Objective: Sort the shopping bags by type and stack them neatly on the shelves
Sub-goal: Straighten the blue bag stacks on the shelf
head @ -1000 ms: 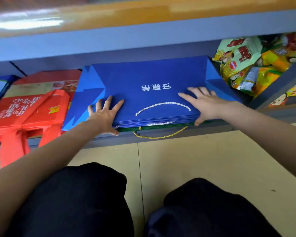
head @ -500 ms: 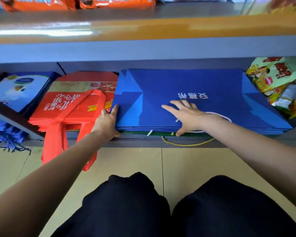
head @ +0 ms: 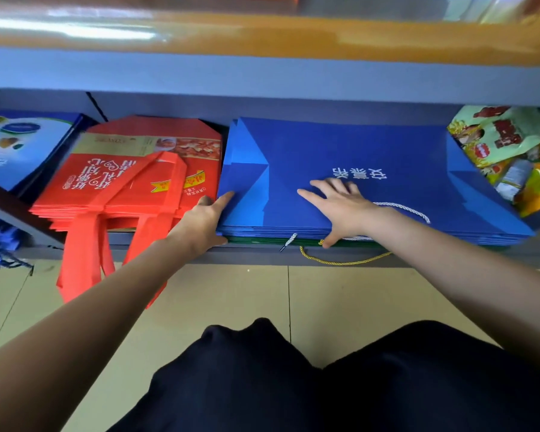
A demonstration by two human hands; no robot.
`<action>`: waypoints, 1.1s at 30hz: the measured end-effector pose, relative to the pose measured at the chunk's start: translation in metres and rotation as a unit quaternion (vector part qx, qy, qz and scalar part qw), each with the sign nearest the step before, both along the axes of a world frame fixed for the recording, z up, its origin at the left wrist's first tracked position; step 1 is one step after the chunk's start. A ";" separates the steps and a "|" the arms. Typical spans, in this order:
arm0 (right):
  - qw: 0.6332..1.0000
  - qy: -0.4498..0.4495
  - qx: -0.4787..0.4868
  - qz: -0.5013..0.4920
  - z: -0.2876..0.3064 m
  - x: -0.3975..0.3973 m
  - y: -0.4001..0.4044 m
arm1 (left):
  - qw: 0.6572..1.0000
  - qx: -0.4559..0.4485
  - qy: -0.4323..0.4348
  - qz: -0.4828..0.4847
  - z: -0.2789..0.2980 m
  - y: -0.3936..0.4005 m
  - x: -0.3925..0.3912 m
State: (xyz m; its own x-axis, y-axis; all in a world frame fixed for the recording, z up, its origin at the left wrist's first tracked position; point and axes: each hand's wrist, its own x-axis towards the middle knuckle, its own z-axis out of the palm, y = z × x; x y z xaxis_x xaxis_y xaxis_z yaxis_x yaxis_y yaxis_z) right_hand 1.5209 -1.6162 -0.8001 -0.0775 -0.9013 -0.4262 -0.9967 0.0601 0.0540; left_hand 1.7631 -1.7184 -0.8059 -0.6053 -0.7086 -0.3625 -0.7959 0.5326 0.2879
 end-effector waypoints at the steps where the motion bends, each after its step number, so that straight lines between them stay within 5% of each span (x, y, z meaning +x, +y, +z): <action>1: 1.000 -0.008 -0.002 -0.004 0.002 0.000 0.001 | 1.000 0.007 -0.025 -0.011 0.002 0.002 -0.003; 6: 0.992 -0.092 0.045 -0.073 0.019 -0.024 0.021 | 0.984 -0.032 -0.166 -0.065 0.022 0.001 -0.032; 12: 0.994 -0.010 0.093 -0.063 0.042 -0.066 0.041 | 0.947 -0.083 -0.241 -0.194 0.052 0.005 -0.090; 17: 0.993 -0.065 0.069 -0.066 0.037 -0.083 0.052 | 0.919 -0.082 -0.194 -0.332 0.052 0.026 -0.140; 27: 0.973 -0.198 0.067 -0.096 0.031 -0.098 0.052 | 0.943 -0.041 -0.114 -0.309 0.026 0.026 -0.152; 30: 0.916 -0.359 -0.018 -0.176 0.045 -0.098 0.054 | 0.953 -0.020 -0.090 -0.290 0.021 0.020 -0.154; 33: 0.865 -0.410 -0.150 -0.246 0.057 -0.108 0.057 | 0.959 -0.012 -0.049 -0.279 0.014 0.016 -0.152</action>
